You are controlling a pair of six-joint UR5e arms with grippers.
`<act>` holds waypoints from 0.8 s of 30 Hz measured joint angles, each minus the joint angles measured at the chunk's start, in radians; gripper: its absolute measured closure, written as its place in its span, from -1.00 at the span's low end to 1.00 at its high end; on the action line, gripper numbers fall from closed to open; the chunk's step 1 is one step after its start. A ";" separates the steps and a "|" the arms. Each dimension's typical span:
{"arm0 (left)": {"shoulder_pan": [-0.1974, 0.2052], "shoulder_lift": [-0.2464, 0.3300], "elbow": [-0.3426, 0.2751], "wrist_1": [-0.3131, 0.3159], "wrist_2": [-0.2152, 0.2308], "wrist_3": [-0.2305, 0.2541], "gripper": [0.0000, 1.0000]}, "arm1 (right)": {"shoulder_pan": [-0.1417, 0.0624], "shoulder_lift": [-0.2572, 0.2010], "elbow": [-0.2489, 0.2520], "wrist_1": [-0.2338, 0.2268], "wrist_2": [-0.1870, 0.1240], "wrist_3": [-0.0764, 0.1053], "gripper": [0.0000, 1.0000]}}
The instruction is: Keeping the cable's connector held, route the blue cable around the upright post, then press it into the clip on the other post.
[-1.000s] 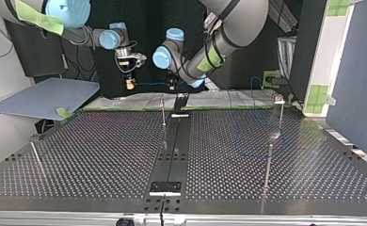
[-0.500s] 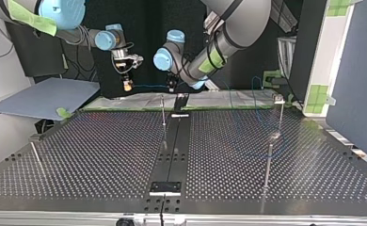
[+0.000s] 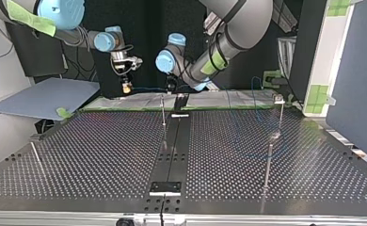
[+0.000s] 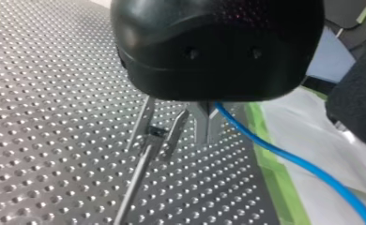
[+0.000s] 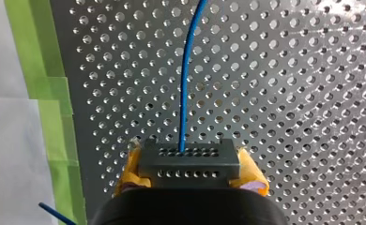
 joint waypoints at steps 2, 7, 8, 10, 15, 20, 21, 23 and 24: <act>0.005 0.000 0.000 0.016 0.003 0.002 1.00 | 0.000 0.000 -0.009 0.002 0.004 0.007 1.00; 0.016 0.000 0.000 0.032 0.012 0.000 1.00 | 0.000 0.000 -0.030 0.011 0.014 0.027 1.00; 0.019 -0.001 0.000 0.034 0.015 -0.001 1.00 | 0.001 0.001 -0.032 0.010 0.013 0.034 1.00; 0.024 -0.002 0.000 0.038 0.022 -0.002 1.00 | 0.004 0.001 -0.034 0.006 0.011 0.046 1.00; 0.033 -0.004 0.000 0.048 0.036 -0.005 1.00 | 0.008 0.003 -0.035 -0.015 0.006 0.078 1.00; 0.038 -0.017 0.000 0.052 0.051 -0.007 1.00 | 0.009 0.013 -0.036 -0.031 0.004 0.087 1.00; 0.039 -0.022 0.000 0.053 0.053 -0.007 1.00 | 0.009 0.015 -0.037 -0.033 0.004 0.088 1.00; 0.041 -0.033 0.000 0.057 0.057 -0.007 1.00 | 0.009 0.022 -0.041 -0.035 0.004 0.088 1.00; 0.041 -0.035 0.001 0.060 0.059 -0.008 1.00 | 0.008 0.026 -0.043 -0.034 0.004 0.088 1.00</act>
